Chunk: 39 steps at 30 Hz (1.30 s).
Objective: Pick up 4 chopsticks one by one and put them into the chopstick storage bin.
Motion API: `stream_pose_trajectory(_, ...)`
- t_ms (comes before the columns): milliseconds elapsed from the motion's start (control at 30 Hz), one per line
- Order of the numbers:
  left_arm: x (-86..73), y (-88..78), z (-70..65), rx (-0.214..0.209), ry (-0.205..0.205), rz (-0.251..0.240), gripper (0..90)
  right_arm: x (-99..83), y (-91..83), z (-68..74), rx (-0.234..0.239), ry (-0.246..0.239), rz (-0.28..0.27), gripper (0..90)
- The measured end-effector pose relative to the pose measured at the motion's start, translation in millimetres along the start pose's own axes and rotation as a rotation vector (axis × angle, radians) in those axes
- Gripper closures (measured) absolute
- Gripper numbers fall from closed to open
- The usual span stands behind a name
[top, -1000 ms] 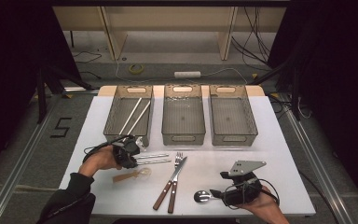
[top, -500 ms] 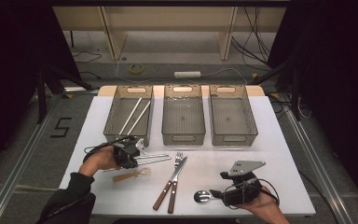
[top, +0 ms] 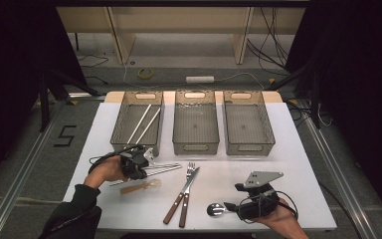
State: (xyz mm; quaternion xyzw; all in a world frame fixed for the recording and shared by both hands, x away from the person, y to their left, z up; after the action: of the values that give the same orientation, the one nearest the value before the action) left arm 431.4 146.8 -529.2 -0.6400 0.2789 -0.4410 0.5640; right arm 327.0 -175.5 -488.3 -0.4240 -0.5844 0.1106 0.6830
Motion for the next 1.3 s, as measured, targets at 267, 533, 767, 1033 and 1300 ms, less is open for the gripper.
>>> stream_pose_trajectory(267, 4.7, -5.1, -7.5, 0.009, -0.006, -0.006, 85.5, -0.4, -0.4, -0.8, -0.001, 0.0, 0.001, 28.8)
stream_pose_trajectory(533, 12.3, -21.0, -7.4, 0.03, -0.037, -0.047, 85.5, -0.9, -0.7, -0.6, 0.0, 0.001, 0.002, 28.9)
stream_pose_trajectory(767, 13.5, -37.3, -6.1, 0.035, -0.069, -0.113, 85.5, -0.4, -1.2, -0.8, -0.003, 0.002, -0.002, 28.8)
stream_pose_trajectory(1033, 30.9, -67.2, -9.8, 0.039, -0.113, -0.276, 85.5, 0.2, -2.1, -2.3, -0.013, 0.009, -0.013, 28.0)
stream_pose_trajectory(1300, 37.3, -86.0, 6.2, 0.053, -0.281, -0.422, 85.5, 0.8, -3.8, -4.7, -0.028, 0.021, -0.033, 26.4)
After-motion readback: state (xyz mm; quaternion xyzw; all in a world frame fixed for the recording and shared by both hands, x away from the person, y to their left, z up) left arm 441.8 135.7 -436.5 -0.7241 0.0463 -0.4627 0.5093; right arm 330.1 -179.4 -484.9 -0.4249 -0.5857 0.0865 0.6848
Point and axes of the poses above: each handheld gripper's, and its own axes: y roughly forward along the jaws, x roughly out of its top, z roughly to its left, the point moved 7 cm from there along y, roughly forward along the jaws, and after that the axes turned 12 degrees about -y, right-handed, at the moved point
